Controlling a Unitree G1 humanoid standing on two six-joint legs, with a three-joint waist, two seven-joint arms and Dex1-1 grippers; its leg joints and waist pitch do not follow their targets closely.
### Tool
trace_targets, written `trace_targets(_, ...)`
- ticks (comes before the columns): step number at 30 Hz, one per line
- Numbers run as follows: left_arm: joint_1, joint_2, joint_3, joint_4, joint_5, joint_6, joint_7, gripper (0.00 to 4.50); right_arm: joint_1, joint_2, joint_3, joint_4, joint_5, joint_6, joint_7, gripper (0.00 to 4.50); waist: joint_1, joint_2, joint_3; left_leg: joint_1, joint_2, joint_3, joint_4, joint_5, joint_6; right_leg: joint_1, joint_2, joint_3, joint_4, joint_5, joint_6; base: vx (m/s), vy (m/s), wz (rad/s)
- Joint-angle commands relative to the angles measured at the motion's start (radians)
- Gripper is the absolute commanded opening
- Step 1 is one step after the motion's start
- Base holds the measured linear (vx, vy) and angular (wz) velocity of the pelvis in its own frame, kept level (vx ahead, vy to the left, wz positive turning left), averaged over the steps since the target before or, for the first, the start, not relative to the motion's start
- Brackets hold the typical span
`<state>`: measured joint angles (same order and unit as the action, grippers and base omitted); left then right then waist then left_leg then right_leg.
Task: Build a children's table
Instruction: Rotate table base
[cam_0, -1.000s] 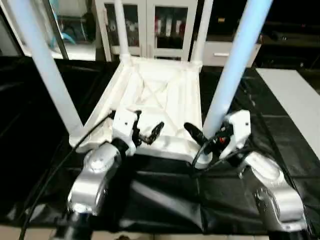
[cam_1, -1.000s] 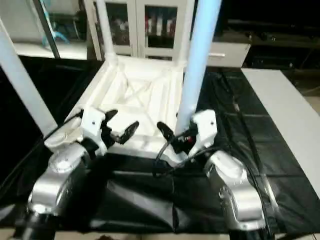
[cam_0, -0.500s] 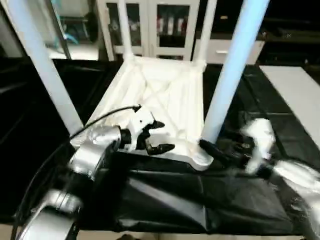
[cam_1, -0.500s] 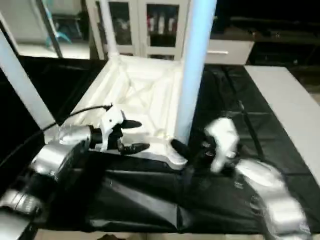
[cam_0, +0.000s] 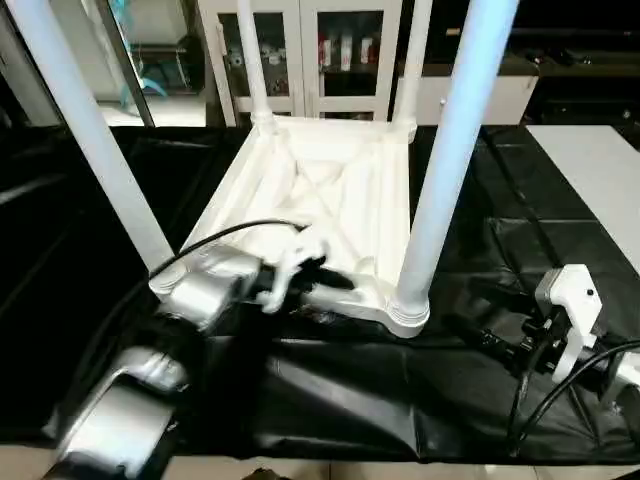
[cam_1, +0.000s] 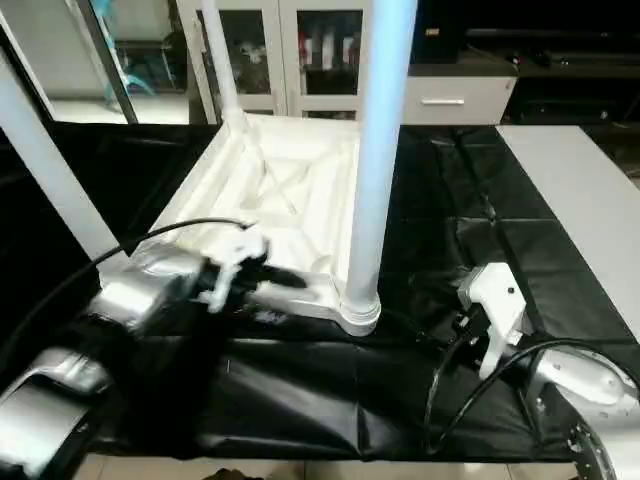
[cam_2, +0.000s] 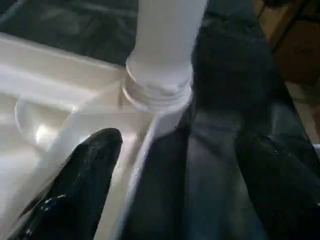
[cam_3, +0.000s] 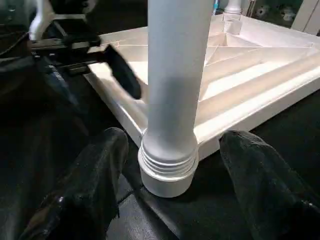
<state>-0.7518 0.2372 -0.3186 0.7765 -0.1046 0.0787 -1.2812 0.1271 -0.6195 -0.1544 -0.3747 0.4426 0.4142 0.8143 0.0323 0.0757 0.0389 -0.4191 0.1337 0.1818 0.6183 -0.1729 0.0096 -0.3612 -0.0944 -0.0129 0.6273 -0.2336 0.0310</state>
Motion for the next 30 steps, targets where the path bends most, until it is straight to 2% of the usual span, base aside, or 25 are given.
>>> trace_targets(1,-0.011,0.007,-0.008,0.023,0.022,-0.026,0.014,3.68,0.003,-0.010,-0.014,-0.028,0.015,0.013,0.008,3.29,0.000,-0.019,-0.049,0.043,0.090,-0.046,-0.096,-0.372,0.015,0.014,-0.072,0.027,-0.096,-0.208,-0.259,0.000,0.000,0.00)
trace_targets(2,-0.022,0.000,-0.012,0.046,0.034,-0.044,0.024,3.56,0.002,-0.012,-0.012,-0.031,0.016,0.015,0.007,3.29,-0.006,-0.019,-0.049,0.035,0.089,-0.048,-0.099,-0.351,0.024,0.017,-0.069,0.024,-0.092,-0.183,-0.255,0.000,0.000,0.00)
trace_targets(7,-0.068,0.001,-0.066,0.140,0.105,-0.073,0.010,3.26,0.004,-0.036,0.001,-0.043,0.025,0.021,0.028,3.29,-0.003,-0.016,-0.054,0.042,0.089,-0.044,-0.094,-0.326,0.047,0.012,-0.069,0.025,-0.094,-0.138,-0.263,0.000,0.000,0.00)
trace_targets(8,-0.073,0.005,-0.076,0.152,0.118,-0.078,0.002,3.09,0.003,-0.038,0.000,-0.041,0.025,0.021,0.030,3.29,0.000,-0.017,-0.053,0.040,0.091,-0.044,-0.094,-0.311,0.057,0.014,-0.070,0.024,-0.092,-0.112,-0.271,0.000,0.000,0.00)
trace_targets(13,-0.100,-0.002,-0.068,0.228,0.147,-0.123,0.033,2.83,-0.010,-0.043,0.001,-0.036,0.025,0.025,0.029,3.29,0.000,-0.019,-0.056,0.040,0.092,-0.042,-0.092,-0.288,0.076,0.017,-0.070,0.021,-0.086,-0.054,-0.296,0.000,0.000,0.00)
trace_targets(14,-0.105,-0.002,-0.068,0.242,0.151,-0.127,0.036,2.62,-0.012,-0.044,0.003,-0.036,0.026,0.026,0.028,3.29,0.000,-0.020,-0.056,0.041,0.093,-0.042,-0.093,-0.288,0.077,0.016,-0.070,0.021,-0.086,-0.052,-0.296,0.000,0.000,0.00)
trace_targets(22,-0.127,-0.019,-0.057,0.297,0.166,-0.153,0.056,2.02,-0.035,-0.045,0.020,-0.013,0.018,0.019,0.034,3.29,0.002,-0.023,-0.049,0.043,0.094,-0.042,-0.096,-0.333,0.054,0.011,-0.074,0.024,-0.095,-0.157,-0.283,0.000,0.000,0.00)
trace_targets(26,-0.137,-0.028,-0.051,0.319,0.172,-0.170,0.068,1.72,-0.038,-0.046,0.022,-0.011,0.019,0.019,0.034,3.29,0.002,-0.023,-0.050,0.042,0.094,-0.042,-0.097,-0.332,0.051,0.011,-0.074,0.025,-0.095,-0.146,-0.281,0.000,0.000,0.00)
trace_targets(30,-0.145,-0.030,-0.057,0.340,0.191,-0.195,0.082,1.39,-0.040,-0.046,0.023,-0.011,0.019,0.018,0.033,3.29,0.002,-0.024,-0.052,0.041,0.095,-0.042,-0.098,-0.308,0.065,0.013,-0.073,0.023,-0.093,-0.100,-0.284,0.000,0.000,0.00)
